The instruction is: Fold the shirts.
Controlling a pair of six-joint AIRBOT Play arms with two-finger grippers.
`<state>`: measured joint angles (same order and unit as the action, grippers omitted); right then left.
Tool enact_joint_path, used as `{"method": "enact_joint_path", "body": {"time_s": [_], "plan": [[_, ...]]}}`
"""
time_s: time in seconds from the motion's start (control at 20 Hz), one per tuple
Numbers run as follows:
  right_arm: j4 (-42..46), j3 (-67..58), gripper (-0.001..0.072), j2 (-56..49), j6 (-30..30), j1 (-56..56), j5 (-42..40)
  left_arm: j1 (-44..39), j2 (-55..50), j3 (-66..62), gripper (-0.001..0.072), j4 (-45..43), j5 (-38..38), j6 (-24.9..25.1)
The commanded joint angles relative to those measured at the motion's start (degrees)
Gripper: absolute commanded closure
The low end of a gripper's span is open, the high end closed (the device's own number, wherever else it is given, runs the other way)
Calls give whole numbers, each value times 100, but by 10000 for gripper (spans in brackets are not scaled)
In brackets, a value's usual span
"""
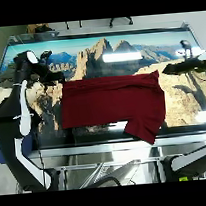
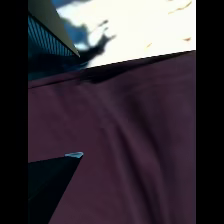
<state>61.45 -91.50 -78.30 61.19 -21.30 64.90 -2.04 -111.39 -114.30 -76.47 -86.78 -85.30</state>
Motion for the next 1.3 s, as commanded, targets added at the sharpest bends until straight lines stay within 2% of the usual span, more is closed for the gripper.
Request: {"method": "enact_joint_path", "body": {"time_s": [0.0, 0.2, 0.3, 0.55, 0.75, 0.8, 0.85, 0.9, 0.95, 1.0, 1.25], "plan": [[374, 470, 317, 809, 855, -492, 1027, 238, 673, 1019, 45, 11, -549, -26], [374, 2487, 317, 2083, 1532, -1150, 1340, 516, 1641, 3571, 45, 636, 247, 240], [372, 3432, 317, 2656, 1705, -1296, 1344, 636, 1834, 4339, 45, 964, 605, 444], [372, 5073, 317, 3576, 1773, -1314, 1362, 684, 1840, 5158, 45, 1180, 1088, 732], [59, 5775, 317, 3838, 1814, -1314, 1355, 636, 1838, 5403, 62, 2267, 1377, 1222], [28, 5864, 285, 3823, 1810, -1314, 1351, 619, 1840, 5394, 185, 2457, 1392, 1346], [26, 5932, 205, 3807, 1810, -1314, 1333, 584, 1838, 5390, 317, 2618, 1408, 1480], [31, 5980, 211, 3790, 1794, -1314, 1294, 562, 1840, 5390, 459, 2680, 1436, 1541], [24, 6037, 211, 3768, 1768, -1314, 1228, 551, 1840, 5390, 643, 2664, 1451, 1543], [26, 6096, 212, 3744, 1764, -1314, 1182, 553, 1840, 5390, 694, 2662, 1456, 1545], [-662, 6717, 212, 3320, 1143, -1307, 595, 553, 1840, 5390, 694, 2660, 1473, 1543]]}}
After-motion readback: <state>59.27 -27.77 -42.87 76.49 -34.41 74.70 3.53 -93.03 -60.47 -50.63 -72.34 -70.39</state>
